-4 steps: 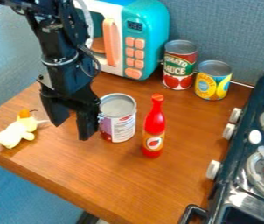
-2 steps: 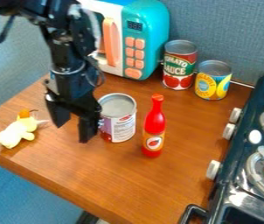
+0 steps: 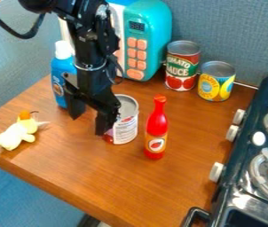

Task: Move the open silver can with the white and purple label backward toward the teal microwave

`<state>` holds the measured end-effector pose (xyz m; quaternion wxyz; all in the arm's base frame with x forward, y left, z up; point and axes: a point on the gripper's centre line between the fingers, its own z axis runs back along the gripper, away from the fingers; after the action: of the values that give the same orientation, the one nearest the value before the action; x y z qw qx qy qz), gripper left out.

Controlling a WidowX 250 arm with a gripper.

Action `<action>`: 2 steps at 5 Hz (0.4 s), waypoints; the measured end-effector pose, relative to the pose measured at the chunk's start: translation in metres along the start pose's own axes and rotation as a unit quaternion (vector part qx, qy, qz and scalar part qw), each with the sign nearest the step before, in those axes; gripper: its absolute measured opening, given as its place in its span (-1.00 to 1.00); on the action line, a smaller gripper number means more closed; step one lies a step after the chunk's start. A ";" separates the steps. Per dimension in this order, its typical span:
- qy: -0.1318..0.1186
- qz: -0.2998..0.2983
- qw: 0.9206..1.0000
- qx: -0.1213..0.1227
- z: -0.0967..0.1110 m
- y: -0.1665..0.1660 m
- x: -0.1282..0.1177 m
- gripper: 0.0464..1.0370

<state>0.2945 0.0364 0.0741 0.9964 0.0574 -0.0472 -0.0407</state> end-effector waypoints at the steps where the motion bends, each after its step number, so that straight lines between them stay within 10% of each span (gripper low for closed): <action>1: 0.013 0.002 1.000 -0.020 -0.010 -0.003 0.009 0.93; 2: 0.017 0.015 0.999 -0.034 -0.018 0.000 0.016 0.93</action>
<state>0.3120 0.0369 0.0579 0.9989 0.0232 -0.0298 -0.0263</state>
